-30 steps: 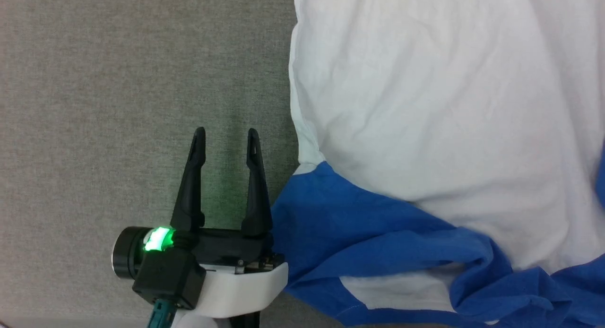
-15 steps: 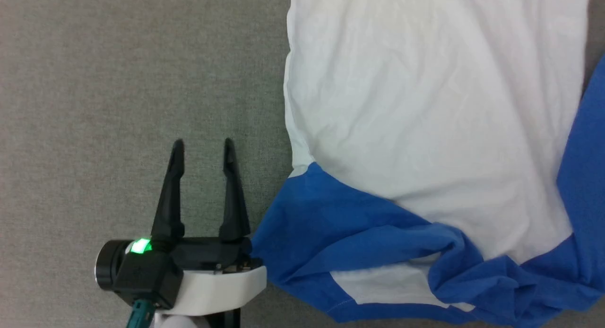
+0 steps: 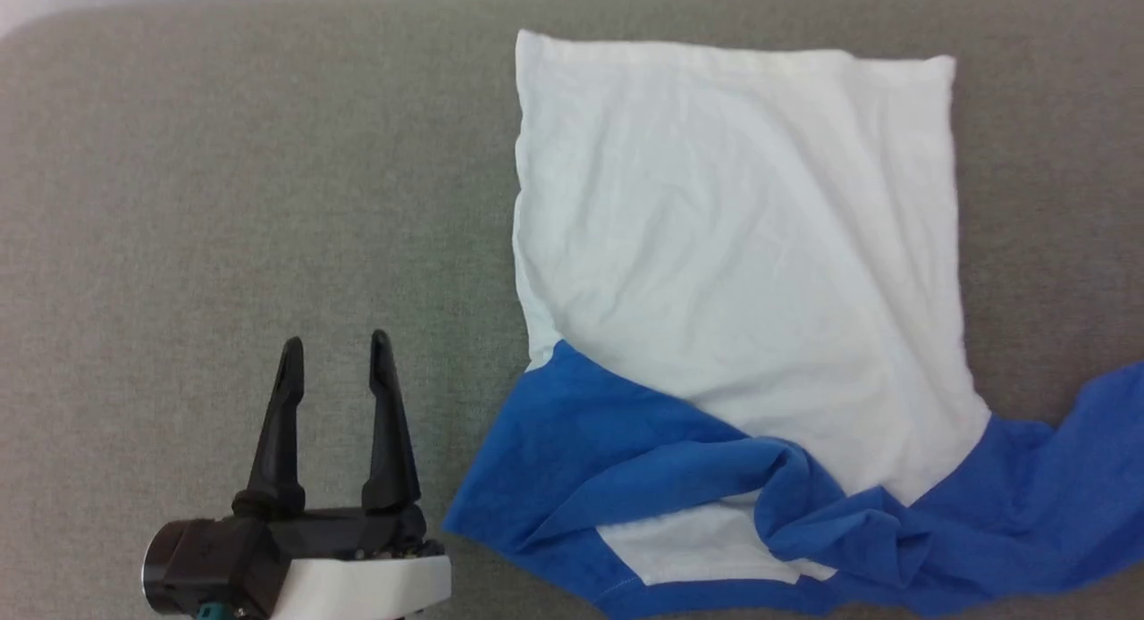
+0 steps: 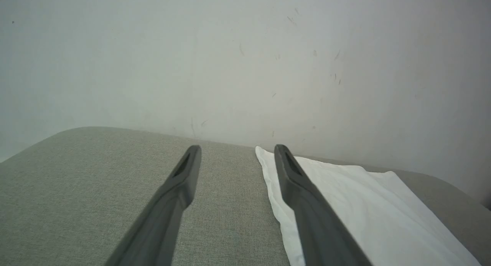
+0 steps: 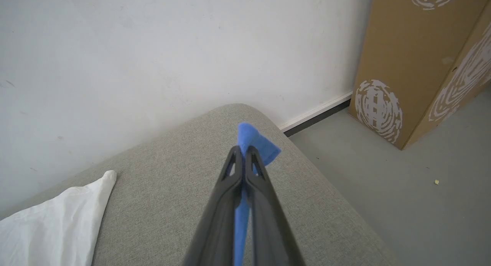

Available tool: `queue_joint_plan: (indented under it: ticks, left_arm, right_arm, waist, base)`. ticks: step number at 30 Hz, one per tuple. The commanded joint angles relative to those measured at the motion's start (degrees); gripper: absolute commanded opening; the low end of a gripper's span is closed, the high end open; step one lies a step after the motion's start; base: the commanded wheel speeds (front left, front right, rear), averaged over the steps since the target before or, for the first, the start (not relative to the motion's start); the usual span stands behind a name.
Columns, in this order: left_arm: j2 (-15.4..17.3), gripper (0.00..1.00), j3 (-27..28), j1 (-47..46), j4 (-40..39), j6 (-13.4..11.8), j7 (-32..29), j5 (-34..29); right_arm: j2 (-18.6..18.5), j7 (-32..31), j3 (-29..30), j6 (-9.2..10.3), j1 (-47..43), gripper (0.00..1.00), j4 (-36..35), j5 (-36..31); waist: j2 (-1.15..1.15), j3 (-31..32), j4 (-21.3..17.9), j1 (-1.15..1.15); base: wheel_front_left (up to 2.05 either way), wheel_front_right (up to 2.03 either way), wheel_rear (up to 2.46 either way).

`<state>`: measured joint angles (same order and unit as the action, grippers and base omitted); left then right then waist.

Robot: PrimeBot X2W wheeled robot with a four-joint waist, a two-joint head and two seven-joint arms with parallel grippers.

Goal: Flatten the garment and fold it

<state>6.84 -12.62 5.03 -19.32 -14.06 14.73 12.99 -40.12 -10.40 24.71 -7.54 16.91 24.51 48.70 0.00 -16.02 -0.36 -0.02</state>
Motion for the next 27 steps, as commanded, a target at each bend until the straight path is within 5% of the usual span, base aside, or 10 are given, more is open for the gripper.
queue_joint_plan:
  ticks: [1, 15, 27]
  left_arm:
    - [0.5, 1.00, 0.6, 1.0, 0.2, 0.7, 0.3, 0.6]
    - [2.0, 1.00, 2.1, 4.6, -0.2, 1.5, -0.4, 3.4]
    - [2.4, 1.00, 2.4, 5.5, 0.2, 1.8, -0.6, 5.0]
  right_arm:
    - [0.8, 0.2, 1.7, 0.05, -1.8, 0.00, -0.9, -0.7]
    - [6.3, -4.7, 8.5, 0.05, -7.0, 0.00, -13.0, -4.8]
    - [16.1, -17.6, -3.5, 0.05, -5.1, 0.00, -36.3, -5.6]
  waist:
    - [0.00, 4.4, -1.4, 0.02]
    - [0.00, 10.7, 0.2, 0.02]
    - [0.00, 13.7, 1.5, 0.02]
  base:
    - [0.00, 0.00, 0.00]
    - [0.00, 0.00, 0.00]
    - [0.00, 0.00, 0.00]
